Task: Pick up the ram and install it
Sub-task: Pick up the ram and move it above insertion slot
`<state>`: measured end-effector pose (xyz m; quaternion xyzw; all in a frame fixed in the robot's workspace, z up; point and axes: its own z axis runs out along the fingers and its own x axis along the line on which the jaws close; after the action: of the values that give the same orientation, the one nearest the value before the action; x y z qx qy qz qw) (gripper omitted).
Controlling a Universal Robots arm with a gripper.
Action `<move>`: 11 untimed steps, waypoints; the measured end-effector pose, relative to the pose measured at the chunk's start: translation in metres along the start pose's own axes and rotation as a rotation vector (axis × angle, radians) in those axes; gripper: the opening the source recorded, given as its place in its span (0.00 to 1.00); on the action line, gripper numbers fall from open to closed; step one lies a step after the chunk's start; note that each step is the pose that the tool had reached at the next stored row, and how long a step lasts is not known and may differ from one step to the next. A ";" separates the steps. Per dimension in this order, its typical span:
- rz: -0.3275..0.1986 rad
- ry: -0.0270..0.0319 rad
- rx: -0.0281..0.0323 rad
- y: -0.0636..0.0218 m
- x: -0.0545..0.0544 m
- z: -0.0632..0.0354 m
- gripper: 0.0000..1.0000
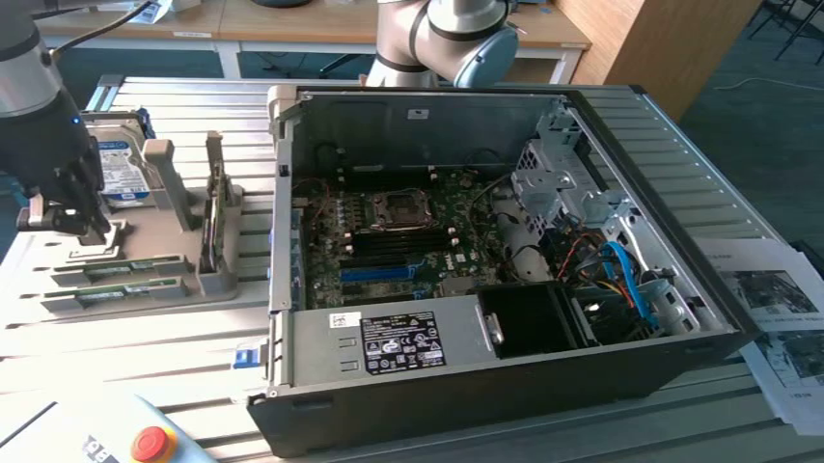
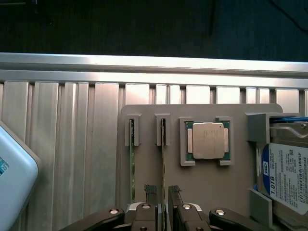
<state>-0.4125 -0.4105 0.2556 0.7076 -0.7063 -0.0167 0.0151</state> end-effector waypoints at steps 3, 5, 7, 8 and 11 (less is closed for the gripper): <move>0.000 0.0007 0.0000 -0.0002 0.000 0.0037 0.24; 0.000 0.0009 -0.0001 -0.0002 0.000 0.0039 0.24; 0.000 0.0010 -0.0002 -0.0001 0.000 0.0039 0.24; 0.000 0.0009 -0.0001 -0.0002 0.000 0.0039 0.24; 0.000 0.0007 0.0003 -0.0002 0.001 0.0042 0.24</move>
<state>-0.4125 -0.4115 0.2515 0.7075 -0.7063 -0.0164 0.0152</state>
